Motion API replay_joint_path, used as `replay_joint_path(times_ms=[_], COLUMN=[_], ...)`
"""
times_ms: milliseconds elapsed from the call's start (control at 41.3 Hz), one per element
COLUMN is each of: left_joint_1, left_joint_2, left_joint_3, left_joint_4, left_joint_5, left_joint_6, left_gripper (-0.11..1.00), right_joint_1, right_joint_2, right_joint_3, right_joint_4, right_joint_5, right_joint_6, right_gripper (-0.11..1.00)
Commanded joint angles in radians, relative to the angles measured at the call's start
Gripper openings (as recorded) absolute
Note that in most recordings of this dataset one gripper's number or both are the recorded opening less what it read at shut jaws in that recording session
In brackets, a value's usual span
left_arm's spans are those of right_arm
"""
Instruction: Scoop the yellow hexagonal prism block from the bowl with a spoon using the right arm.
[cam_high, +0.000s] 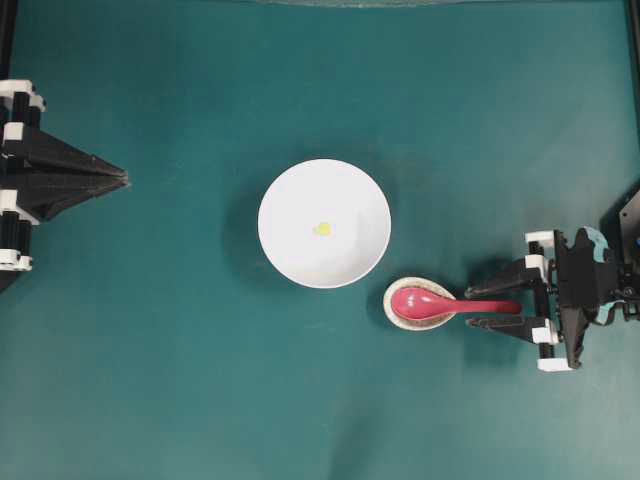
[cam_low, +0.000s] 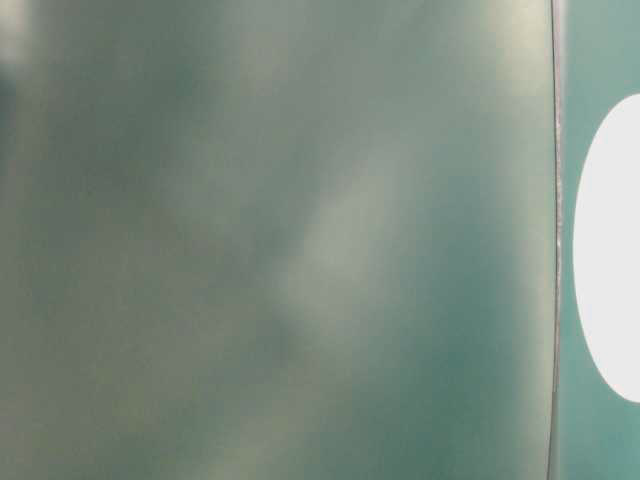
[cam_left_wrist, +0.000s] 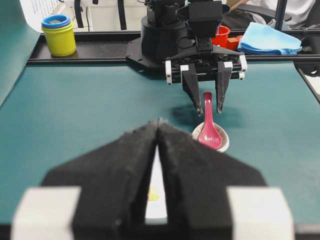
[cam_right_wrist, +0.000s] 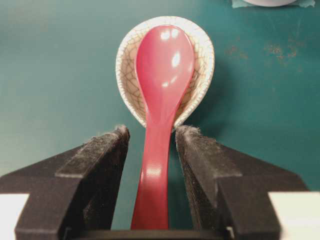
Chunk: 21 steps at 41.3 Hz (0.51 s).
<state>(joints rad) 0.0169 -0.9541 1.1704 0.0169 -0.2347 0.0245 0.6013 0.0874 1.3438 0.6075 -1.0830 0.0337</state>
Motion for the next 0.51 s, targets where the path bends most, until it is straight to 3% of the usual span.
replay_joint_path(times_ms=[0, 484], left_joint_1=[0.002, 0.002], left_joint_2=[0.009, 0.009], left_joint_3=[-0.028, -0.028], left_joint_4=[0.002, 0.000], left_joint_5=[-0.006, -0.005], left_joint_6=[0.000, -0.002], left_gripper=[0.08, 0.08], right_joint_1=[0.005, 0.005], right_joint_2=[-0.009, -0.009], right_joint_3=[-0.005, -0.006], right_joint_4=[-0.002, -0.002], right_joint_5=[-0.011, -0.006], right_joint_6=[-0.002, -0.002], right_gripper=[0.50, 0.43])
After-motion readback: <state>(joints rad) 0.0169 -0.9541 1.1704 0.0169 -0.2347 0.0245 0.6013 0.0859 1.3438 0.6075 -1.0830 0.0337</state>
